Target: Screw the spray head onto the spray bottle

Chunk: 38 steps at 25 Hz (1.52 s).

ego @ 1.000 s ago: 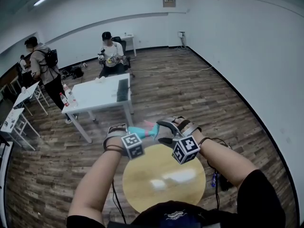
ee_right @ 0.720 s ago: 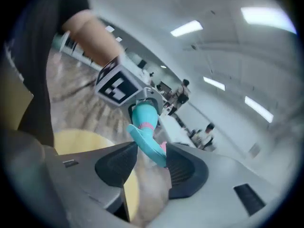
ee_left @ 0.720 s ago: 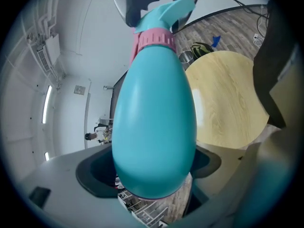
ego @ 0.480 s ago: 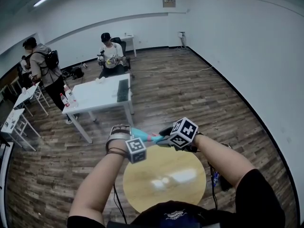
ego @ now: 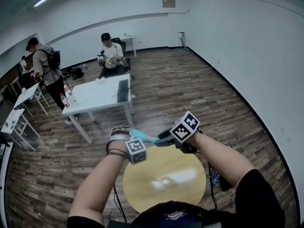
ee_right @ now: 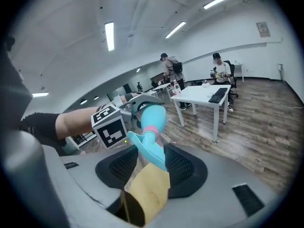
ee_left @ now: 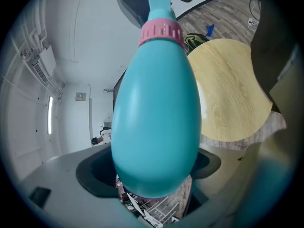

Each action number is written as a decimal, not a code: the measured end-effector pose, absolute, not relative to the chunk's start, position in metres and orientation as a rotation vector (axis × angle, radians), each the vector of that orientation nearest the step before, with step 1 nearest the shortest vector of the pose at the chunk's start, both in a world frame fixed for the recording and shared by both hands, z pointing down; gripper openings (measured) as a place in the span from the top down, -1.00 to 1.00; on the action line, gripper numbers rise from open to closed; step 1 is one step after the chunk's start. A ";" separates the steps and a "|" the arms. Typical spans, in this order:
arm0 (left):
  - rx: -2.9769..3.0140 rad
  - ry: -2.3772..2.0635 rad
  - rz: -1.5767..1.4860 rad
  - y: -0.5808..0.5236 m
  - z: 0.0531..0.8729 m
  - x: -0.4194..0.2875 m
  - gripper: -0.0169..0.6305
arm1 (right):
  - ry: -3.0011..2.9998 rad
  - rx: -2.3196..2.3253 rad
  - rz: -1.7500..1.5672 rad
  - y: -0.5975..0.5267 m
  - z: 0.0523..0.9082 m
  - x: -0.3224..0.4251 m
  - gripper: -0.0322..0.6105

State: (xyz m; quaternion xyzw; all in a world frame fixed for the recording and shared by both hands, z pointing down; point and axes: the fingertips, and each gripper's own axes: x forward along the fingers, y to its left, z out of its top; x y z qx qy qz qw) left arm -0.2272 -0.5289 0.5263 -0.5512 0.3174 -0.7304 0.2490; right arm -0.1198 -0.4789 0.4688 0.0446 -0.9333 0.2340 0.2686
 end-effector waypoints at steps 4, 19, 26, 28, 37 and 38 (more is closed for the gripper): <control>-1.486 0.875 -1.981 -0.533 0.527 -0.229 -0.44 | -2.526 0.108 0.765 -0.480 0.467 -0.119 0.28; -1.590 0.921 -1.998 -0.547 0.550 -0.242 -0.45 | -2.784 0.310 0.486 -0.512 0.413 -0.105 0.39; -1.736 0.900 -1.997 -0.528 0.568 -0.242 -0.45 | -2.557 0.199 -0.378 -0.467 0.447 -0.109 0.11; -1.798 0.901 -1.978 -0.524 0.573 -0.233 -0.45 | -2.556 0.201 -0.406 -0.467 0.451 -0.109 0.11; -2.283 1.047 -1.771 -0.509 0.584 -0.202 -0.46 | -2.730 0.343 -0.166 -0.488 0.448 -0.085 0.11; -2.332 1.066 -1.743 -0.508 0.588 -0.199 -0.46 | -2.741 0.366 -0.145 -0.491 0.452 -0.080 0.11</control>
